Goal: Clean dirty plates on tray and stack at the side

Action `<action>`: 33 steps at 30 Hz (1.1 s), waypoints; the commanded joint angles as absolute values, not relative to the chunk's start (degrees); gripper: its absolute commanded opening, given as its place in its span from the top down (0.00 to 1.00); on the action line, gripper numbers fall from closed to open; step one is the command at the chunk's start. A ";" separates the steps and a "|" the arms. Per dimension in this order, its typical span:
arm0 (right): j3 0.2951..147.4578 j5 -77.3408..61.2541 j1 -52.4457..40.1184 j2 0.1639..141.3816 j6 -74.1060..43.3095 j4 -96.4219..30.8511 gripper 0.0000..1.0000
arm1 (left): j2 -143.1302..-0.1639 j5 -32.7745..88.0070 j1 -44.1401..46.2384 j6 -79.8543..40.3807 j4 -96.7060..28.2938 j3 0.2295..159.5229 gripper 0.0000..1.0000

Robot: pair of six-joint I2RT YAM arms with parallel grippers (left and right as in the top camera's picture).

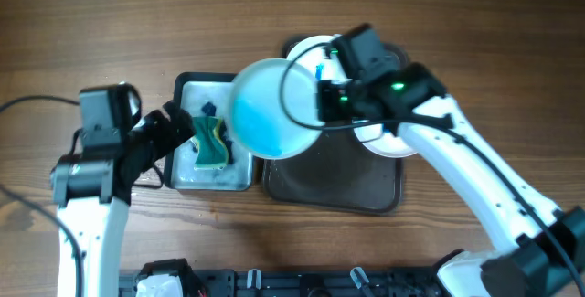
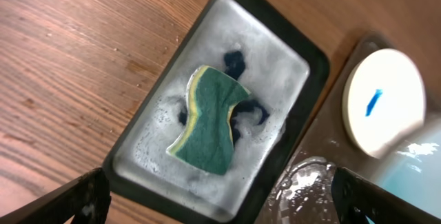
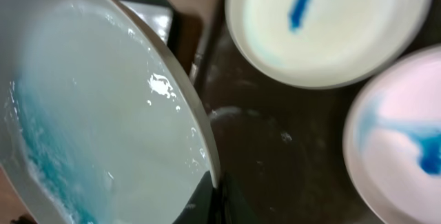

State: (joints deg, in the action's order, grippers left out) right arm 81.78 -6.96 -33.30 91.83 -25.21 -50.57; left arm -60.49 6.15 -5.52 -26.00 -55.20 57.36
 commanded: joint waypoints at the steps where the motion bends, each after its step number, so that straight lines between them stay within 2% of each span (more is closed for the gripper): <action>1: 84.51 0.30 -37.98 97.54 -26.09 -47.22 0.96 | -56.05 8.73 -8.23 -26.13 -57.12 58.48 0.00; 5: 84.64 6.55 -42.37 100.57 -26.11 -40.64 0.96 | -53.65 8.64 -9.47 -26.11 -59.68 58.48 0.00; 10: 84.64 27.73 -48.77 101.67 -25.67 -35.55 0.96 | -52.47 7.44 -10.04 -26.04 -62.35 58.48 0.00; 21: 84.71 60.25 -63.40 98.02 -8.34 -24.40 0.96 | -52.56 4.40 -10.02 -25.85 -63.53 58.46 0.00; 29: 84.71 69.49 -68.34 98.02 -0.69 -18.81 0.96 | -52.60 4.43 -10.02 -25.87 -63.99 58.46 0.00; 33: 84.71 69.71 -69.36 98.02 4.64 -16.23 0.96 | -52.60 4.43 -10.02 -25.87 -63.99 58.46 0.00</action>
State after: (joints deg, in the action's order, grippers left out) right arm 83.31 64.86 -68.55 99.63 -1.02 -17.63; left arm -52.95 5.43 -9.50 -26.00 -63.92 57.39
